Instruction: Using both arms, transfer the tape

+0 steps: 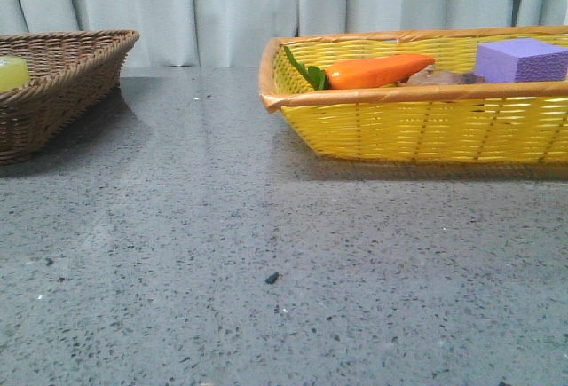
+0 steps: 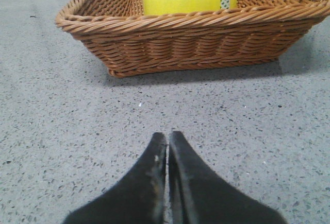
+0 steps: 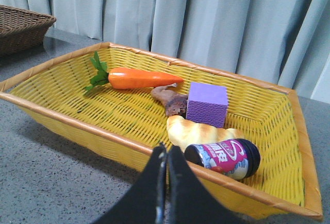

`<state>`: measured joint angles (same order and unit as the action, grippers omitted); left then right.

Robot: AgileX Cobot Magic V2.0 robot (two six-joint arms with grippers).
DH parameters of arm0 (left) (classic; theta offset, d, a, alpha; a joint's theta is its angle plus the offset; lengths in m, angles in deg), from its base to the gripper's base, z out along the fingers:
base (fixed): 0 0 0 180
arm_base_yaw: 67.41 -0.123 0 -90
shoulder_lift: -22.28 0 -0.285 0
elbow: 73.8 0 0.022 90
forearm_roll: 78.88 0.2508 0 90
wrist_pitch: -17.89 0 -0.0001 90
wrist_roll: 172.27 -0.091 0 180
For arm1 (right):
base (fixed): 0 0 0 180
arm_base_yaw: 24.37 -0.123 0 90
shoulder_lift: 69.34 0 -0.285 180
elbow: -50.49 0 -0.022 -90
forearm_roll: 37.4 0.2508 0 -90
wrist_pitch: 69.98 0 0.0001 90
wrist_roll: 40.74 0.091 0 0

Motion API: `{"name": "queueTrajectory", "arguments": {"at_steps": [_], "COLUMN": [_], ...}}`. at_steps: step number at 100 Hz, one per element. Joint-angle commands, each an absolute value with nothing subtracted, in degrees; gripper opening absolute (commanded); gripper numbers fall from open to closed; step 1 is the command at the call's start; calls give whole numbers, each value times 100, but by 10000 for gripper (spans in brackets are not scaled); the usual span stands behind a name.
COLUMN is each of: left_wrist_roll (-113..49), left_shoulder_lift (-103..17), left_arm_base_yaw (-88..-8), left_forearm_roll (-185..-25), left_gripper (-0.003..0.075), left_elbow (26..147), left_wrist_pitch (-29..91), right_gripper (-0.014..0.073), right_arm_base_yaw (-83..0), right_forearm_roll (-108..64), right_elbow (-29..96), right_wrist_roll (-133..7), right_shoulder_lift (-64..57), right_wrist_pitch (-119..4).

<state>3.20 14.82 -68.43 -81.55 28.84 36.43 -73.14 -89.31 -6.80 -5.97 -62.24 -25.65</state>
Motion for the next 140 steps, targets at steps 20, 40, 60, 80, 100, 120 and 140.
{"name": "queueTrajectory", "arguments": {"at_steps": [20,40,60,80,100,120,140], "left_wrist_roll": [375,375,375,375,375,375,375], "left_shoulder_lift": [1648,1648,1648,1648,1648,1648,1648], "left_arm_base_yaw": [-6864,-6864,-6864,-6864,-6864,-6864,-6864], "left_forearm_roll": [-8167,-8167,-8167,-8167,-8167,-8167,-8167], "left_gripper": [-21,-21,-20,-21,-21,-20,-20], "left_elbow": [2825,2825,2825,2825,2825,2825,2825], "left_wrist_pitch": [3299,3299,3299,3299,3299,3299,3299], "right_gripper": [-67,-67,-67,-67,-67,-67,-67], "right_arm_base_yaw": [-7284,-7284,-7043,-5990,-4449,-2821,-1695], "right_forearm_roll": [-9329,-9381,-9381,-8441,-6654,-4632,-4076], "right_elbow": [-539,-539,-632,-802,-1048,-1567,-2059], "right_wrist_roll": [-618,-618,-618,-916,-2346,-3768,-3768], "right_shoulder_lift": [-6290,-6290,-6290,-6290,-6290,-6290,-6290], "right_wrist_pitch": [-2683,-2656,-3538,-4790,-5911,-7495,-7872]}}
